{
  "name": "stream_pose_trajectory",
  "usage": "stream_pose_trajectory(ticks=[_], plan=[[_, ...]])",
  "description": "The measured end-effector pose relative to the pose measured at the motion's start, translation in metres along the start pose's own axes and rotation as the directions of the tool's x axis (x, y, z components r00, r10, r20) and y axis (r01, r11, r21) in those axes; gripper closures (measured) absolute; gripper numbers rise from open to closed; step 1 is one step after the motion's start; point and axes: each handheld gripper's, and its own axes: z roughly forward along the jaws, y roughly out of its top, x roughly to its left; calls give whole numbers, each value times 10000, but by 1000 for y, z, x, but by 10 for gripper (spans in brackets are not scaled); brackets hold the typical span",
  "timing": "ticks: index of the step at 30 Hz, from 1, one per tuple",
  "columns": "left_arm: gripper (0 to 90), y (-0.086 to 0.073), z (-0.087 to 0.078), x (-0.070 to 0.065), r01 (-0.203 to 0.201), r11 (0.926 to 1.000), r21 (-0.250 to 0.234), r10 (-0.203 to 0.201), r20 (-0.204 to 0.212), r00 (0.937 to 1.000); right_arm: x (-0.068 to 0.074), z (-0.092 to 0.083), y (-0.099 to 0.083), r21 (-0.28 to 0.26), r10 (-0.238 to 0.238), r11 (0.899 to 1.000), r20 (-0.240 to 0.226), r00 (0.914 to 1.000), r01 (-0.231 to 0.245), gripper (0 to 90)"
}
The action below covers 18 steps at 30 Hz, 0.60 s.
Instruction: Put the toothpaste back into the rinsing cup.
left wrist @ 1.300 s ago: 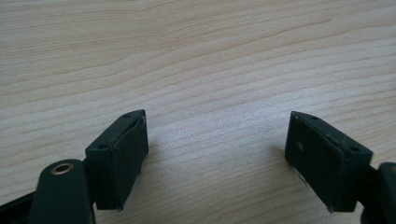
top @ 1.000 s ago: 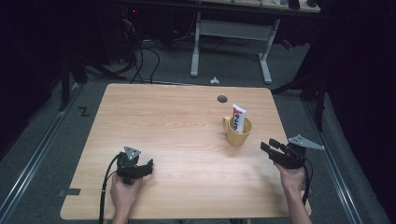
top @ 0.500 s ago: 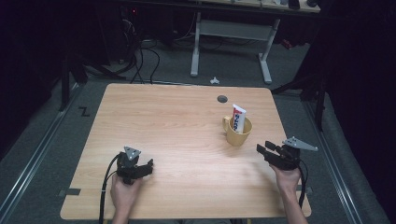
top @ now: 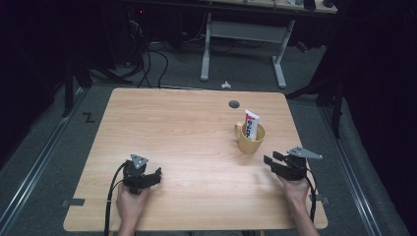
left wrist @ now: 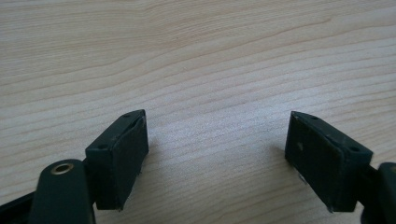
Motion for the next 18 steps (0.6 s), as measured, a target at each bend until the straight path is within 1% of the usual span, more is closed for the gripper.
stream_pose_trajectory(ticks=[2, 6, 9, 12, 13, 14, 17, 18], plan=[[217, 0, 0, 0, 1, 10000, -2, -1, 0, 10000, 1, 2, 0, -18, -71, 10000, -4, 10000, 71, 501], [217, 0, 0, 0, 0, 10000, 0, 0, 0, 10000, 2, 6, -1, 182, -124, 9998, 37, 9999, 123, 501], [217, 0, 0, 0, 0, 10000, 0, 0, 0, 10000, 4, 10, -2, 201, -167, 9997, 26, 9999, 167, 501], [217, 0, 0, 0, 1, 10000, -2, -1, 1, 10000, 8, 14, -3, 391, -402, 9985, 206, 9990, 394, 501], [217, 0, 0, 0, 1, 10000, -2, -1, 1, 10000, 8, 14, -3, 391, -402, 9985, 206, 9990, 394, 501], [217, 0, 0, 0, 1, 10000, -2, -1, 1, 10000, 8, 17, -4, 470, -507, 9977, 234, 9984, 496, 501], [217, 0, 0, 0, 1, 10000, -1, -1, 2, 10000, 8, 19, -4, 491, -536, 9974, 234, 9983, 524, 501], [217, 0, 0, 0, 6, 10000, -3, -6, 2, 10000, 8, 21, -5, 518, -478, 9976, 251, 9985, 464, 501]])
